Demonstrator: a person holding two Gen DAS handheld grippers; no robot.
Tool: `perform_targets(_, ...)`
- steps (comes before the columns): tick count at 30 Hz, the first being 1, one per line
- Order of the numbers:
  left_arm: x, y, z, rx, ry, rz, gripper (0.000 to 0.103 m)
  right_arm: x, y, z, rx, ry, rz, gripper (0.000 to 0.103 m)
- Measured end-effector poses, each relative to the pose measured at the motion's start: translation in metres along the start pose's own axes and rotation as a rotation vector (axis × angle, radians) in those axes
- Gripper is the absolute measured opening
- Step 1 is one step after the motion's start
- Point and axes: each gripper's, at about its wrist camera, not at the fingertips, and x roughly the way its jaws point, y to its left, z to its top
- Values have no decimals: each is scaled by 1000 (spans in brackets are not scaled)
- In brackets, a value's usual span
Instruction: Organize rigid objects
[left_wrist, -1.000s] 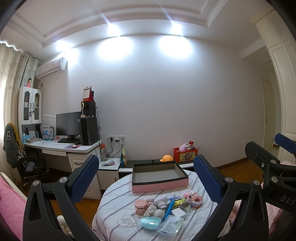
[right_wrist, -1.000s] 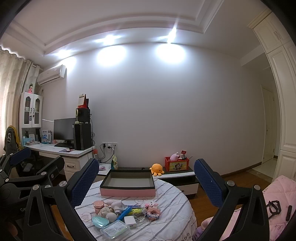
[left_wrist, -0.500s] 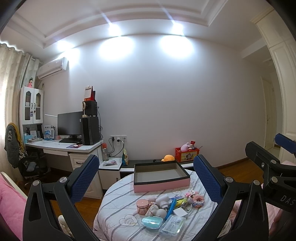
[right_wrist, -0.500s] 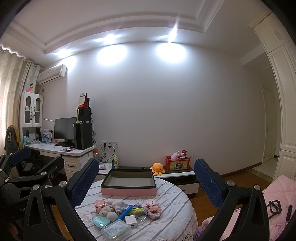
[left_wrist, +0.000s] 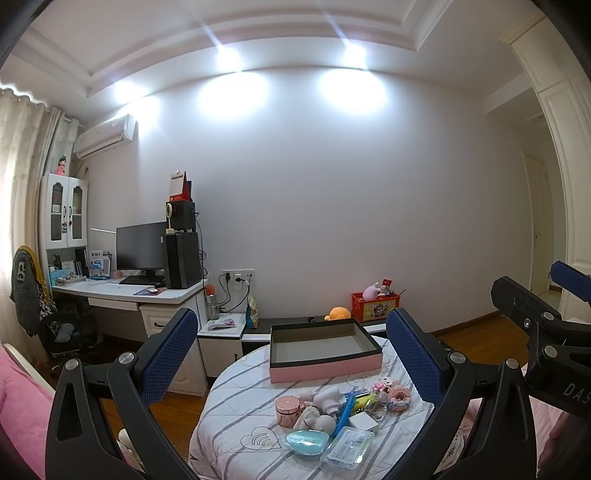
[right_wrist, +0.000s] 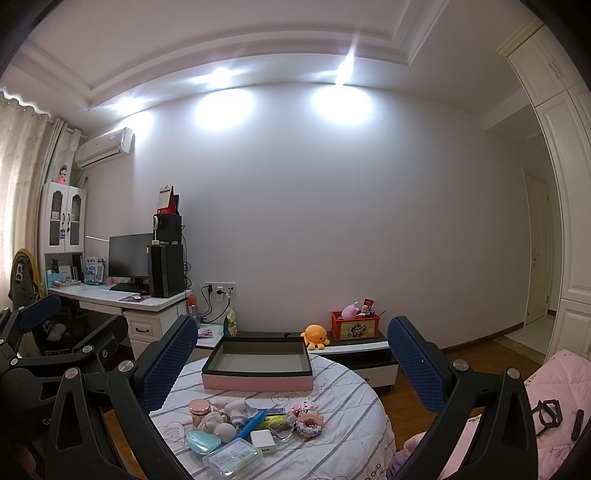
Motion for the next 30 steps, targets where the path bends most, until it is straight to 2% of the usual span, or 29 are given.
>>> perform_targets(24,26,-4,-13,3,47,-5,103,23,-1,-7,-8,61,4,103)
perform_targets(28,40,-5,-23,18,86,-11,103,35,-1,-15,-10,88,8,103)
perform_targets(30,49,-5,-32,28,117,-23,103,48,-1,-26,-20,133,6,103)
